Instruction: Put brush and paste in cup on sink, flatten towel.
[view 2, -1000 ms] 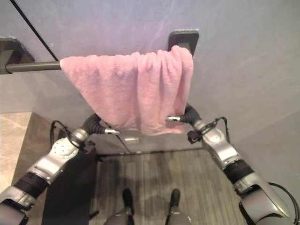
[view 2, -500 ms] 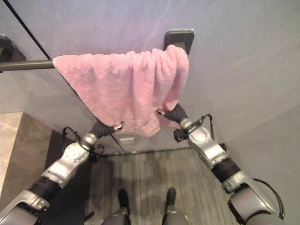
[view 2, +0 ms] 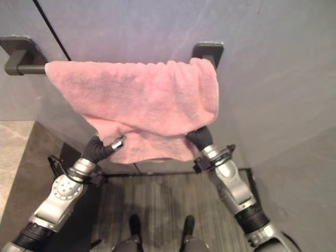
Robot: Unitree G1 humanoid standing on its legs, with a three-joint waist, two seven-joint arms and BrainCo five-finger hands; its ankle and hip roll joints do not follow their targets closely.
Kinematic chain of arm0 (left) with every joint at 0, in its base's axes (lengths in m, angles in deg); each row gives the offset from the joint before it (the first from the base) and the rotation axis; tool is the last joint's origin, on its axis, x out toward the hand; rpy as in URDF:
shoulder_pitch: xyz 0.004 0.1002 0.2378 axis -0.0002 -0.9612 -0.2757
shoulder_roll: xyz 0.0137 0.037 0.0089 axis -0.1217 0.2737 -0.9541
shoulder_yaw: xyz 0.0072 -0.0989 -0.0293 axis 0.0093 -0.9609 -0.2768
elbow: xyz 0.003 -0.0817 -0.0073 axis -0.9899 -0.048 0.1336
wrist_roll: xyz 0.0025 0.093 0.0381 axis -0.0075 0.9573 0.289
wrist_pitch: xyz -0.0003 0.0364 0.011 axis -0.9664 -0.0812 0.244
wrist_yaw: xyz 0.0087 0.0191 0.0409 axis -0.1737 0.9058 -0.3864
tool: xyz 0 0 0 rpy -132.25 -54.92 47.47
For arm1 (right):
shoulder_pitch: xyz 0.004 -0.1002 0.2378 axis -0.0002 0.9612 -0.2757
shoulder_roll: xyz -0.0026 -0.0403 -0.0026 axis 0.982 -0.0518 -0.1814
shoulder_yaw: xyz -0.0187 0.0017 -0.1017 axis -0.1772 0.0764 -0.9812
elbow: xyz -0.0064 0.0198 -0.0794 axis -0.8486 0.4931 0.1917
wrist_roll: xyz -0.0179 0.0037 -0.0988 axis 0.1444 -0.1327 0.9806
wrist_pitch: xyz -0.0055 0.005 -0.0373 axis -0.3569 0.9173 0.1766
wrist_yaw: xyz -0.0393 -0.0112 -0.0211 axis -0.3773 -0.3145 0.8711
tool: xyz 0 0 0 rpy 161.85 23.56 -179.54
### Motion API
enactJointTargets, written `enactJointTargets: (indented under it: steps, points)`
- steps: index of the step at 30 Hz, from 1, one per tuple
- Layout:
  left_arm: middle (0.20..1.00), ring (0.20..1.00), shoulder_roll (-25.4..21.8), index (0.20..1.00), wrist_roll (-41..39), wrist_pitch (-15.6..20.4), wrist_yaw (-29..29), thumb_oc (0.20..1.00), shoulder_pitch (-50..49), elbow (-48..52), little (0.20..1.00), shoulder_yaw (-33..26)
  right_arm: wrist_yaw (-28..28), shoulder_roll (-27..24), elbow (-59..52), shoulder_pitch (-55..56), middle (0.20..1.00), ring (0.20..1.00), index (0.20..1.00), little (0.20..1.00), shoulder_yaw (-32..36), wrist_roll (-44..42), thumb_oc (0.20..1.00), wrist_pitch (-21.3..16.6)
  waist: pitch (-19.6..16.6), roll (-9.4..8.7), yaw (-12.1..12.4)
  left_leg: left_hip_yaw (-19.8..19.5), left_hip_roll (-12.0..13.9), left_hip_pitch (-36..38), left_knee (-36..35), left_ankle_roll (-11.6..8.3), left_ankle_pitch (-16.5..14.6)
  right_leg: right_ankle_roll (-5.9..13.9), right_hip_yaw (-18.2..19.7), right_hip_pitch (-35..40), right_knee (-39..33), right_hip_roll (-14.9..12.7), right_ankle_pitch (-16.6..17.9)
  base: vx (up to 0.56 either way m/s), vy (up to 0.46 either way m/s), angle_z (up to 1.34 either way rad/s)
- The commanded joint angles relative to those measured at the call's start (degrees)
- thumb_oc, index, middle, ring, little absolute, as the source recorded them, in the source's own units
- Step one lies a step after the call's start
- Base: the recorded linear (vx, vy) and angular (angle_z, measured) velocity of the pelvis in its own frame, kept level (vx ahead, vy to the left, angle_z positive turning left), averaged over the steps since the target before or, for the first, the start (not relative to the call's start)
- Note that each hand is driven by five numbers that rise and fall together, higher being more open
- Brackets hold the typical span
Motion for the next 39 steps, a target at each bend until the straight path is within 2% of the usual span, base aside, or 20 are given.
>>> enactJointTargets:
  steps: [1,4,7,8,9,11,12,13,14,17,18,19,21,25,28,30,33,35,37,39]
  points:
    - [0.2,0.2,-2.9,0.2,-2.2,3.2,0.3,0.2,2.3,3.1,0.2,-1.3,-0.3,1.9,-2.5,-3.9,0.2,0.2,0.2,0.2,2.4,-3.5,0.2,-3.5,-1.6,-1.07,1.4,0.3,2.0,1.1,0.3,-2.84,-1.2,5.55,0.6,0.5,0.0,-5.7,1.5,-0.01,-0.011,0.11]
    - [0.2,0.2,-2.0,0.2,-1.4,2.5,0.6,0.2,1.1,2.2,0.2,-1.6,1.4,2.5,-1.5,-2.4,0.2,0.2,0.2,0.2,3.6,-0.7,0.2,-3.3,-1.9,-1.25,1.5,0.1,2.1,1.1,0.3,-2.85,-1.2,5.52,0.3,0.8,0.0,-5.8,1.3,0.0,-0.011,0.12]
    - [0.2,0.2,-2.7,0.2,0.8,3.5,2.1,0.2,1.8,5.1,0.2,-2.6,2.7,2.5,-2.2,-3.2,0.2,0.2,0.2,0.2,4.1,-0.5,0.2,-4.4,-1.6,-1.17,1.7,0.2,2.1,1.1,0.3,-2.79,-1.2,5.47,0.3,0.8,0.0,-5.8,1.4,-0.01,-0.001,0.05]
    - [0.2,0.2,-1.0,0.2,-2.3,4.0,1.4,0.2,0.7,6.9,0.2,-3.7,0.1,4.1,-6.8,-1.9,0.2,0.2,0.2,0.2,4.9,-5.2,0.2,-5.7,-1.5,-1.2,1.5,0.2,2.2,1.1,0.3,-2.82,-1.2,5.43,0.5,0.7,0.0,-5.8,1.3,0.0,0.0,0.0]
    - [0.2,0.2,0.4,0.2,-5.0,3.7,1.3,0.2,-0.3,5.6,0.2,-4.2,0.3,5.5,-7.3,-1.0,0.2,0.2,0.2,0.2,5.7,-5.9,0.2,-6.2,-1.6,-1.25,1.4,0.3,2.1,1.2,0.3,-2.77,-1.3,5.38,0.5,0.7,0.0,-5.8,1.3,0.0,0.0,0.0]
    - [0.2,0.2,0.4,0.2,-3.0,2.1,1.8,0.2,0.0,-0.4,0.2,-1.9,4.4,6.5,-0.5,-2.2,0.2,0.2,0.2,0.2,4.0,-1.5,0.2,-4.9,-1.9,-1.04,1.5,0.5,2.0,1.2,0.3,-2.67,-1.0,5.22,0.7,0.6,0.0,-6.0,1.5,-0.02,0.005,-0.06]
    - [0.2,0.2,0.0,0.2,-2.0,2.7,2.5,0.2,1.6,0.6,0.2,-1.6,4.2,6.2,-0.7,-3.2,0.2,0.2,0.2,0.2,3.5,-2.0,0.2,-5.4,-1.6,-0.88,1.7,0.5,2.0,1.3,0.3,-2.69,-1.0,5.18,0.7,0.7,0.0,-6.0,1.6,-0.02,0.032,-0.03]
    - [0.2,0.2,-0.4,0.2,-4.6,4.4,0.4,0.2,1.7,6.4,0.2,-2.4,0.1,5.3,-7.8,-2.2,0.2,0.2,0.2,0.2,3.9,-4.4,0.2,-6.2,-1.2,-0.79,1.5,0.6,2.0,1.5,0.3,-2.78,-1.1,5.33,0.8,0.8,0.0,-6.0,1.4,0.0,0.0,0.0]
    - [0.2,0.2,0.4,0.2,-7.3,3.7,-0.2,0.2,-0.5,7.2,0.2,-3.6,0.5,4.5,-10.3,0.0,0.2,0.2,0.2,0.2,5.1,-2.7,0.2,-6.6,-1.7,-0.93,1.2,0.5,2.0,1.3,0.3,-2.65,-1.1,5.33,0.8,0.6,0.0,-6.2,1.5,0.03,0.012,0.06]
    - [0.2,0.2,2.7,0.2,-5.4,1.8,1.6,0.2,-2.2,-1.7,0.2,-1.6,3.5,6.7,0.5,0.3,0.2,0.2,0.2,0.2,4.0,-1.7,0.2,-4.6,-2.0,-0.83,1.3,0.7,1.9,2.2,0.3,-2.47,-1.4,5.3,0.6,1.6,0.0,-6.2,1.3,0.01,0.005,-0.01]
    - [0.2,0.2,3.0,0.2,-3.7,1.8,3.7,0.2,-0.8,-3.7,0.2,-1.2,4.0,8.0,4.6,-0.4,0.2,0.2,0.2,0.2,2.3,-3.4,0.2,-4.0,-2.2,-0.87,1.6,0.7,1.8,2.1,0.3,-2.4,-1.2,5.22,0.4,1.5,0.0,-6.3,1.5,-0.02,0.004,-0.05]
    - [0.2,0.2,3.6,0.2,-2.3,2.7,6.2,0.2,1.2,-3.5,0.2,-1.5,5.3,7.8,5.1,-1.9,0.2,0.2,0.2,0.2,1.5,-1.4,0.2,-4.7,-2.0,-0.83,2.0,0.5,1.7,2.1,0.3,-2.45,-1.2,5.23,0.2,1.7,0.0,-6.4,1.5,0.0,0.0,0.0]
    - [0.2,0.2,3.8,0.2,-2.9,5.1,6.5,0.2,1.6,2.9,0.2,-3.6,1.3,7.9,-0.8,-2.3,0.2,0.2,0.2,0.2,0.7,-6.5,0.2,-5.2,-1.5,-0.94,2.5,0.3,1.8,2.0,0.3,-2.64,-1.3,5.3,0.2,1.5,0.0,-6.3,1.4,-0.02,-0.001,0.05]
    - [0.2,0.2,4.4,0.2,-4.1,6.0,7.1,0.2,-1.0,11.4,0.2,-8.2,0.9,7.3,-9.5,-1.0,0.2,0.2,0.2,0.2,2.1,-5.7,0.2,-6.0,-1.9,-1.45,2.8,-0.1,1.8,1.4,0.3,-2.69,-1.2,5.17,-0.3,1.4,0.0,-6.5,1.3,0.0,-0.004,0.01]
    - [0.2,0.2,5.1,0.2,-3.2,5.6,8.2,0.2,-1.2,8.0,0.2,-7.0,3.2,7.3,-5.5,-1.3,0.2,0.2,0.2,0.2,1.6,-3.5,0.2,-5.5,-2.1,-1.61,2.9,-0.2,1.6,1.6,0.3,-2.63,-1.3,5.14,-0.6,1.9,0.0,-6.6,1.3,0.01,0.0,0.03]
    - [0.2,0.2,5.1,0.2,-2.5,3.9,8.7,0.2,-0.5,2.4,0.2,-4.6,5.2,6.8,0.3,-2.4,0.2,0.2,0.2,0.2,-0.5,-0.4,0.2,-4.4,-2.0,-1.56,3.2,-0.3,1.5,1.6,0.3,-2.51,-1.2,5.09,-0.7,2.0,0.0,-6.6,1.4,-0.01,-0.001,0.02]
    - [0.2,0.2,2.9,0.2,-1.7,5.9,7.4,0.2,0.5,7.6,0.2,-5.0,2.9,6.1,-5.2,-2.3,0.2,0.2,0.2,0.2,0.1,-1.4,0.2,-5.3,-1.6,-1.48,3.2,-0.5,1.6,1.1,0.3,-2.64,-1.1,5.26,-0.7,1.6,0.0,-6.6,1.4,-0.02,0.011,0.06]
    - [0.2,0.2,2.9,0.2,-2.9,5.5,6.7,0.2,-1.3,8.2,0.2,-5.8,2.5,5.5,-8.1,-0.1,0.2,0.2,0.2,0.2,0.9,-0.8,0.2,-5.4,-1.8,-1.69,3.0,-0.4,1.6,1.1,0.3,-2.63,-1.1,5.28,-0.7,1.5,0.0,-6.7,1.4,0.0,0.007,0.1]
    - [0.2,0.2,3.3,0.2,-3.5,4.7,6.2,0.2,-2.6,7.0,0.2,-5.7,2.6,5.3,-7.6,0.9,0.2,0.2,0.2,0.2,1.3,0.3,0.2,-4.9,-1.9,-1.74,2.8,-0.4,1.6,1.1,0.3,-2.57,-1.2,5.3,-0.8,1.6,0.0,-6.7,1.3,0.0,-0.004,0.06]
    - [0.2,0.2,3.9,0.2,-2.0,3.4,7.0,0.2,-3.0,0.4,0.2,-4.3,4.1,5.1,-3.0,1.4,0.2,0.2,0.2,0.2,0.6,2.1,0.2,-3.9,-1.8,-1.69,3.0,-0.5,1.5,1.4,0.3,-2.49,-1.2,5.25,-0.9,2.0,0.0,-6.7,1.3,0.0,0.0,0.0]
